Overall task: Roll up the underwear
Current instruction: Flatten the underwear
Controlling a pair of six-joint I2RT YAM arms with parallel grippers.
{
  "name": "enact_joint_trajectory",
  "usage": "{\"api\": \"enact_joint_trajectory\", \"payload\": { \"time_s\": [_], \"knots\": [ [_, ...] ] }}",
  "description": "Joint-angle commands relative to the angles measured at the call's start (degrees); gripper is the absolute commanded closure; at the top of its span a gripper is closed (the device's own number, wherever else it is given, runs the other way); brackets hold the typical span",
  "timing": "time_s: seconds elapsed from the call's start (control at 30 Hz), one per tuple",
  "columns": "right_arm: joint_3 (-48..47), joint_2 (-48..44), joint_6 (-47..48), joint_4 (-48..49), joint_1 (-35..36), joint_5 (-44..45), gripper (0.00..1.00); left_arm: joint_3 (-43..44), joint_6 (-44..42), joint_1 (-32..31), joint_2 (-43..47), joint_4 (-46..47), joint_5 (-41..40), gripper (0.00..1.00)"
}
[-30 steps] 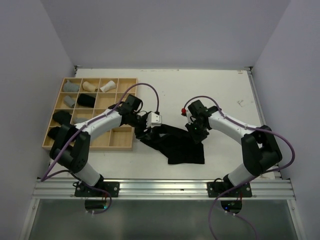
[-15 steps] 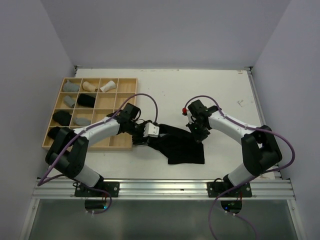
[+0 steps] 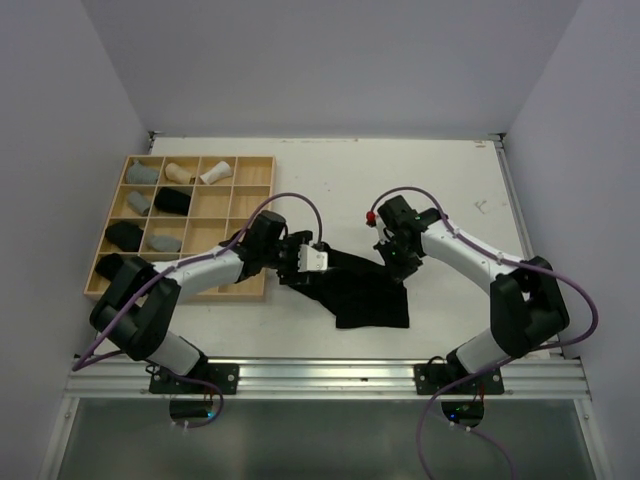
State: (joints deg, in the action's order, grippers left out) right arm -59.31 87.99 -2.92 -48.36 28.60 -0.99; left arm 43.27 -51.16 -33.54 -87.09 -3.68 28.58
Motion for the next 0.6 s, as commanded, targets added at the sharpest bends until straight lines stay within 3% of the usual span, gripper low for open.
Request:
{"api": "enact_joint_trajectory", "payload": {
  "time_s": [0.0,0.23,0.37,0.47,0.57],
  "knots": [
    [-2.65,-2.64,0.72,-2.00,0.23,0.47,1.00,1.20,2.03,-0.30,-0.01,8.35,-0.55,0.25],
    [-3.53,-2.99,0.28,-2.88,0.05,2.66,1.00,4.81,2.02,-0.12,-3.88,5.00,0.78,0.51],
    [-4.58,-3.87,-0.77,-3.85,-0.47,6.52,1.00,6.21,3.43,0.75,-3.44,4.39,0.87,0.82],
    [-5.90,-5.01,-2.61,-4.72,-2.58,10.21,1.00,8.06,6.59,2.95,-1.69,3.95,1.13,1.00],
    [-7.74,-7.56,-4.72,-5.34,-7.14,11.63,1.00,12.26,10.54,6.64,0.34,1.25,3.05,1.00]
  ]
}}
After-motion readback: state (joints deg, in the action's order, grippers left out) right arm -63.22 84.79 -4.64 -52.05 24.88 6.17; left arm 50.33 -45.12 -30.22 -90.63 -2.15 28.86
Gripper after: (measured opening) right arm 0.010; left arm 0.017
